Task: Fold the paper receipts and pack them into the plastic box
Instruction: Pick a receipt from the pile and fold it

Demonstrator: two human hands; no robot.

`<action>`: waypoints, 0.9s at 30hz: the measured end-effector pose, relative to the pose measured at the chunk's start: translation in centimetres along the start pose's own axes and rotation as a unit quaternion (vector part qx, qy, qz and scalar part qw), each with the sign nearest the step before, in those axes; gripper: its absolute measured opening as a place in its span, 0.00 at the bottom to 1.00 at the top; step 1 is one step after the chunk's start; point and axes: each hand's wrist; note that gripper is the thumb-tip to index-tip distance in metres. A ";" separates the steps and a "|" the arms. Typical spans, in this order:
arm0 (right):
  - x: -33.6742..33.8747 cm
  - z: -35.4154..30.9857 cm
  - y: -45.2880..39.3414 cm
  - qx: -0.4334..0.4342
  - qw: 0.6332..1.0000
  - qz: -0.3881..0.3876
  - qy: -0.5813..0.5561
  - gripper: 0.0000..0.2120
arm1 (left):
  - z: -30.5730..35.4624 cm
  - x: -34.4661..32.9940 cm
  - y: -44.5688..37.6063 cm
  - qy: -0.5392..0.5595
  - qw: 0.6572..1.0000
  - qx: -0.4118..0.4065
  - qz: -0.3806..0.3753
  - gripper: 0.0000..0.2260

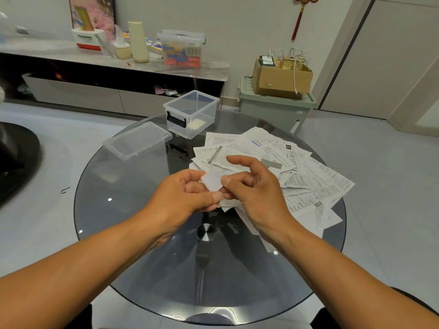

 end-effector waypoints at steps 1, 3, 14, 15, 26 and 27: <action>0.1 -0.1 0.0 -0.010 1.000 0.004 -0.013 0.16 | 0.0 0.0 0.1 0.005 1.000 0.001 0.008 0.17; 0.1 -0.3 -0.1 -0.029 0.999 -0.005 -0.027 0.15 | 0.1 0.2 0.0 0.008 1.000 0.005 0.023 0.16; 0.2 -0.2 -0.3 0.000 0.992 -0.030 0.120 0.09 | 0.5 0.7 -0.5 -0.032 0.998 0.057 -0.021 0.07; 0.2 -0.1 -0.4 0.004 0.990 -0.016 0.142 0.12 | 0.6 0.8 -0.8 -0.039 0.998 0.054 -0.006 0.06; 4.0 2.6 -3.7 -0.006 0.861 0.016 0.508 0.30 | -0.4 8.4 -5.4 -0.463 0.851 -0.112 0.220 0.12; 4.1 2.6 -3.7 0.005 0.859 0.024 0.512 0.25 | -0.5 8.8 -5.6 -0.488 0.834 -0.121 0.229 0.12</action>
Point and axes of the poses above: each hand's wrist, its own y-axis away from the middle knuckle, its own x-axis out of the back of the hand, z = x × y
